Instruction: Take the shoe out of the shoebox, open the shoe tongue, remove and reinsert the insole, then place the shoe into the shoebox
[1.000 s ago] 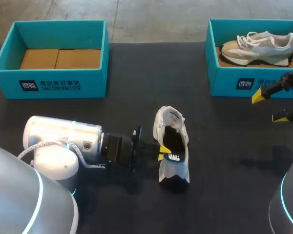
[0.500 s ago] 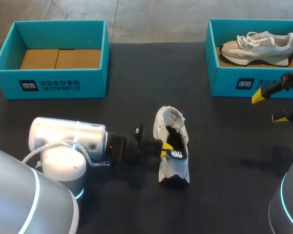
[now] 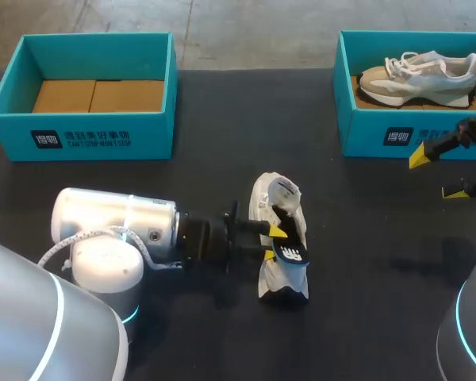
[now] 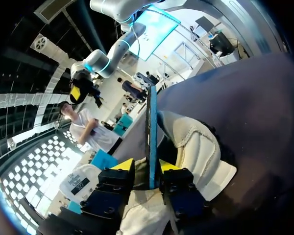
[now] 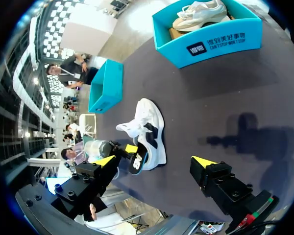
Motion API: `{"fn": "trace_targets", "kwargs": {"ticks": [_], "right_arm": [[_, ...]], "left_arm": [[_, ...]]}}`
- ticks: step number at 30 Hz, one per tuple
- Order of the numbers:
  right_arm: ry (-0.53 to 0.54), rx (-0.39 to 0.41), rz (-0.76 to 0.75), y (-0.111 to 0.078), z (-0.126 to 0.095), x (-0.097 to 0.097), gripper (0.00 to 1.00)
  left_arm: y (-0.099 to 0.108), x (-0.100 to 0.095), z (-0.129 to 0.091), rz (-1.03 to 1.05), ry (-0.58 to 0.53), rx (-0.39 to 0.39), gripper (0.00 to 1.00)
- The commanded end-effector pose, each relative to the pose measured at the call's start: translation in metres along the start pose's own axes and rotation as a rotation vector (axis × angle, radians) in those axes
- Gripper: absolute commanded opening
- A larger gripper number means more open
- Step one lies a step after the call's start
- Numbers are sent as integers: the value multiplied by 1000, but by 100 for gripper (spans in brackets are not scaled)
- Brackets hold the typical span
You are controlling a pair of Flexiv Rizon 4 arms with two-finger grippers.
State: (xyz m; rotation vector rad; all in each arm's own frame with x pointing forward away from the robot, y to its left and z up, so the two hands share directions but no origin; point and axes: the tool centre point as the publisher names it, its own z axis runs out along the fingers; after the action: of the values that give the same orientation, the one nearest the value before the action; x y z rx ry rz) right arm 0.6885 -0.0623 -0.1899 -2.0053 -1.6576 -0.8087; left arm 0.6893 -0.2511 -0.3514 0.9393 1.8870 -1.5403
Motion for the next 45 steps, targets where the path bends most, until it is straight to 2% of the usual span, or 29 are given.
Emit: {"fn": "trace_targets", "kwargs": {"ticks": [1,5,8,12,14,24,34,45], "right_arm": [[-4,-1,2,0,1,0,100],[-4,-1,2,0,1,0,100],[-4,-1,2,0,1,0,100],[-4,-1,2,0,1,0,100],[-4,-1,2,0,1,0,100],[-4,-1,2,0,1,0,100],[-4,-1,2,0,1,0,100],[-4,-1,2,0,1,0,100]], "left_arm": [[-10,2,-8,-4,-10,2,36],[-19,0,-11,-18,-27,15,31],[-24,-1,-13,-37,-35,26,19],[-25,-1,-13,-40,-23,35,15],[-25,-1,-13,-39,-19,34,0],[-11,3,-7,2,2,29,0],[13,6,1,28,14,-27,0],[11,6,0,16,4,-32,0]]}}
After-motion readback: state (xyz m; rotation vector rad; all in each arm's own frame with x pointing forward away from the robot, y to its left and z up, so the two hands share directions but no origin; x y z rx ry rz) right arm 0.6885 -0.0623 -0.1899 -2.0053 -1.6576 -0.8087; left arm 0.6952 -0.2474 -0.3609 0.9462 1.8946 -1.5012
